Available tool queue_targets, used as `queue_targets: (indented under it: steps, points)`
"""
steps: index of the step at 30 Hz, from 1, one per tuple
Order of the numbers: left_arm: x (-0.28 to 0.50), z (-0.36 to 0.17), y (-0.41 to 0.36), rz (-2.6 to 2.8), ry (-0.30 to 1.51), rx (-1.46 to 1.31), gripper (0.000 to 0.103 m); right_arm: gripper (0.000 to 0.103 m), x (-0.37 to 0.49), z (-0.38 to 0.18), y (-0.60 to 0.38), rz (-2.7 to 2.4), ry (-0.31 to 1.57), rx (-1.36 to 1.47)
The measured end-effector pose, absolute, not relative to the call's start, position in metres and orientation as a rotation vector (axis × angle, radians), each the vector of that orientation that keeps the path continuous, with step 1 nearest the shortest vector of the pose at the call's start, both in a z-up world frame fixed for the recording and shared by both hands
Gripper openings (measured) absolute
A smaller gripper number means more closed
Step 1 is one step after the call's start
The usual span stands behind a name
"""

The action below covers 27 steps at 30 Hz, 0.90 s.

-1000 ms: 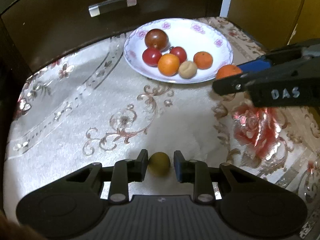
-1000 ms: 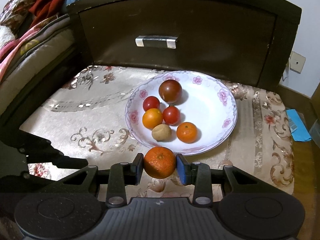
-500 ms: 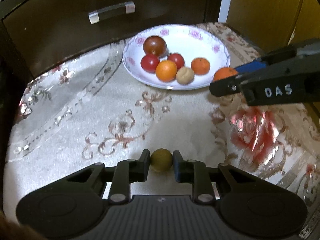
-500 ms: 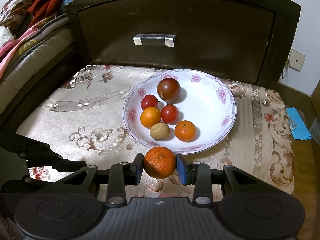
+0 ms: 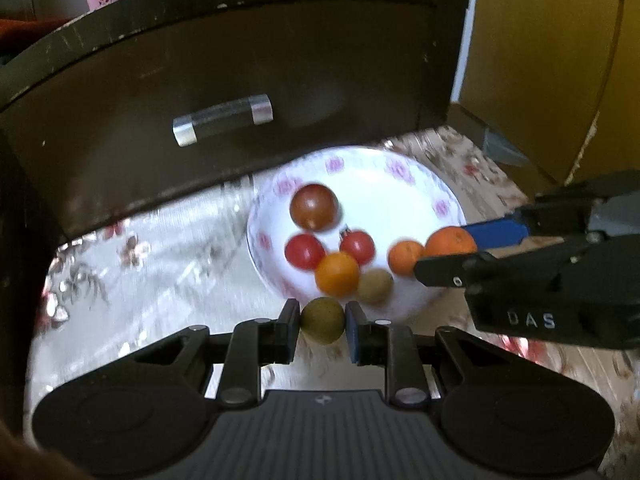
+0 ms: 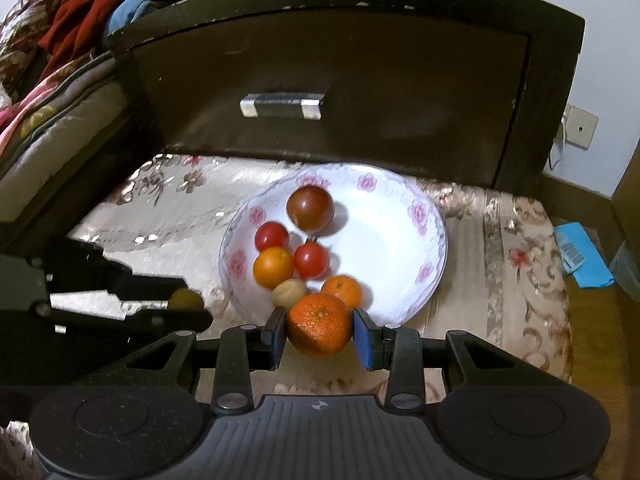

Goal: Organize fruits
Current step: 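Carry the green-brown fruit and mandarin into the bowl and open both grippers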

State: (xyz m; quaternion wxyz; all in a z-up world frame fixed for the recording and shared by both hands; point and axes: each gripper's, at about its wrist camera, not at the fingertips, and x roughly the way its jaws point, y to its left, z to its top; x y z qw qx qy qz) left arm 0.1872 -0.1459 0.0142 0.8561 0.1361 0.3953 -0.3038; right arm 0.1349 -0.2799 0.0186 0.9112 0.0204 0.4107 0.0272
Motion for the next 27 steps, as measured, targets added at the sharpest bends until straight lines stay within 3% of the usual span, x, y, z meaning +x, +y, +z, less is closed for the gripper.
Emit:
queue_targets:
  steps: [27]
  points:
    - [0.225,0.003,-0.176,-0.628,0.814,0.269,0.033,0.030,0.179,0.007,-0.306,0.004,0.829,0.051]
